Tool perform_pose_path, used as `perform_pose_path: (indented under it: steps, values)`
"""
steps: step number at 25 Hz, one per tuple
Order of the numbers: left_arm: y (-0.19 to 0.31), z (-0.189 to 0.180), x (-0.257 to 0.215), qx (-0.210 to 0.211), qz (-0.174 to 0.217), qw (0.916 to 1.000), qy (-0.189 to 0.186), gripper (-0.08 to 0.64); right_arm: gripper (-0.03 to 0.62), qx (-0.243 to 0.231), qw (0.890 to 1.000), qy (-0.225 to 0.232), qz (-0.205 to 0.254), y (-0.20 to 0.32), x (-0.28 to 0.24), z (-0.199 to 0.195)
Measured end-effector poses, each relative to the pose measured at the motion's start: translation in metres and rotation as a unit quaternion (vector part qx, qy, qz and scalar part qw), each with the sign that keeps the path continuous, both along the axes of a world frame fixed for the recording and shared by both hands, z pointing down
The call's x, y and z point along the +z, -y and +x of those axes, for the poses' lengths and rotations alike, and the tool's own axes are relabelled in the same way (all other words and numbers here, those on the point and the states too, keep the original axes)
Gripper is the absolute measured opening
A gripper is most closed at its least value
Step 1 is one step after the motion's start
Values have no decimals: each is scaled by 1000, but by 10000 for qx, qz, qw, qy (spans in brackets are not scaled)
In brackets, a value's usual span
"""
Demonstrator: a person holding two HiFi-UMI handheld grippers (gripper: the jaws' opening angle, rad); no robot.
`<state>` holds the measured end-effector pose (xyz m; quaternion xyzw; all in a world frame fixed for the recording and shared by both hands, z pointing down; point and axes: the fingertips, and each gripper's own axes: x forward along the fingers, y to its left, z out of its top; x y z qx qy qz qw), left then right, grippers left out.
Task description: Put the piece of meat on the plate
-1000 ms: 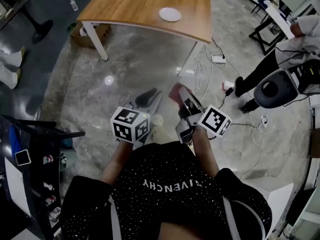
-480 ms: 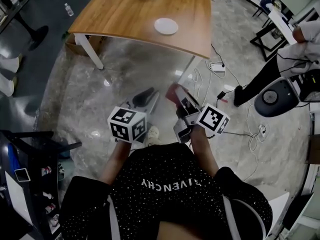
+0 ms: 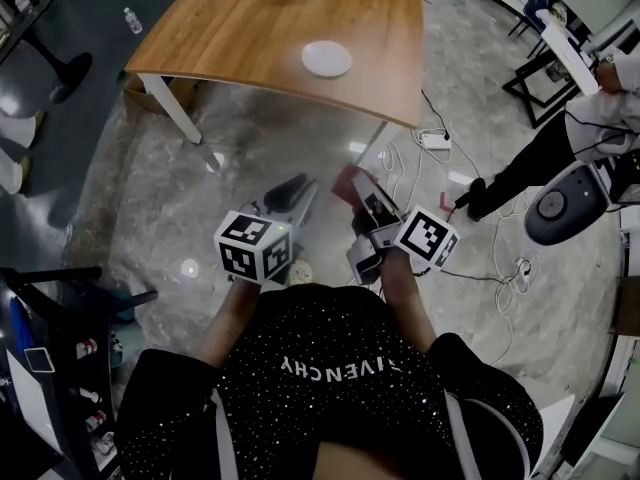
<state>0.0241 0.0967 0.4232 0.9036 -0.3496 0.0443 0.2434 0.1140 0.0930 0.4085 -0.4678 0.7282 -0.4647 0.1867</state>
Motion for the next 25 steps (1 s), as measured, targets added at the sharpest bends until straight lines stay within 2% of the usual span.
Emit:
perform_pose_path:
  steps: [17,25]
  values:
    - [15,5,4,-37,-18,9999,113,94,99,-45,9999,138,-57,12,5,3]
    - [42,10,4,-63,-44,9999,107,94,98,-46,9998,186,-66,38,4,8]
